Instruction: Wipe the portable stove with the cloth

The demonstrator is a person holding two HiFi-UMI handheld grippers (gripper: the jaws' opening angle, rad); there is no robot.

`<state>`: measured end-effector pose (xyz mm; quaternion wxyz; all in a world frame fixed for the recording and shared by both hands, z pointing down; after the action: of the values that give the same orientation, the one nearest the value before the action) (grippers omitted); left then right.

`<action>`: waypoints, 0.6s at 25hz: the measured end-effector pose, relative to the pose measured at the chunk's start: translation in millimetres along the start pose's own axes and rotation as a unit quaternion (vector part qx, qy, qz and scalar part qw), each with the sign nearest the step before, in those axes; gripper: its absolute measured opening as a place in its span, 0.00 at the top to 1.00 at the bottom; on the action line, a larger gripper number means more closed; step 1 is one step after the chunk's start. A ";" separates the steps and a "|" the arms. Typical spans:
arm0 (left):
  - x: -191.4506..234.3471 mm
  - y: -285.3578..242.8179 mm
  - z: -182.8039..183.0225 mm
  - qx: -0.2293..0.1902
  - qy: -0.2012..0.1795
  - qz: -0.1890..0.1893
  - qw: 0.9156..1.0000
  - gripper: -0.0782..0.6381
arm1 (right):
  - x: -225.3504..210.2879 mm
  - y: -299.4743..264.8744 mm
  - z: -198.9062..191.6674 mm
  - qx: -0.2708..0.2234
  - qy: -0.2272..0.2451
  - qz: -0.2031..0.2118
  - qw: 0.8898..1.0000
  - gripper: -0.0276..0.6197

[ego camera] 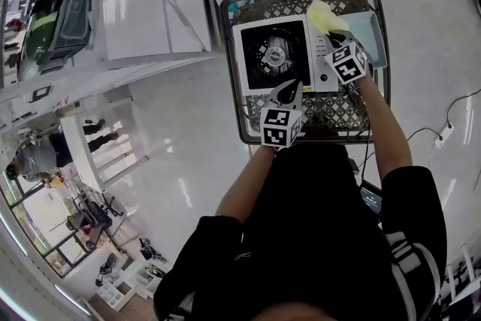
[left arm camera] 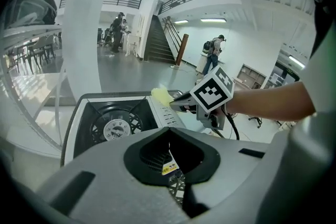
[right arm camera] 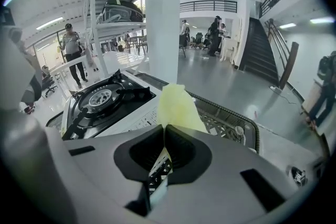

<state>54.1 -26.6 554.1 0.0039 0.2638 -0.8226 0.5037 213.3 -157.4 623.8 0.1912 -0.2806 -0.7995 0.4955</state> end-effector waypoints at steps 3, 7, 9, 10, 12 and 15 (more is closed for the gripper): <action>9.0 8.6 0.0 -0.010 0.004 0.012 1.000 0.87 | 8.3 3.8 -6.3 0.006 -0.001 0.003 1.000 0.94; 12.6 18.6 -4.3 -0.019 0.018 0.015 1.000 0.87 | 20.9 9.2 -17.3 0.008 0.003 0.002 1.000 0.94; 10.4 20.7 -9.5 -0.020 0.024 0.012 0.999 0.87 | 27.0 12.4 -24.1 0.012 0.005 0.002 1.000 0.94; 9.9 21.2 -11.4 -0.021 0.027 0.012 0.999 0.87 | 30.0 14.2 -27.4 0.014 0.006 0.002 1.000 0.94; 9.2 21.5 -14.3 -0.023 0.030 0.015 0.999 0.87 | 36.8 17.7 -34.3 0.015 0.010 0.002 1.000 0.94; 4.7 21.3 -19.6 -0.022 0.028 0.013 0.999 0.87 | 47.3 21.8 -46.5 0.015 0.007 0.002 1.000 0.94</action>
<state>35.7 -4.8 547.4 0.0261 0.2390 -0.8366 0.4923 209.7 -87.7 625.7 0.1999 -0.2830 -0.7897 0.5063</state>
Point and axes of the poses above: the fingertips, and each gripper's own axes: y backward along the fingers, x to its left, z out of its top, the point moved 7 cm from there along y, backward along the fingers, and after that the axes turned 15 degrees about x, right-handed, at the moved point
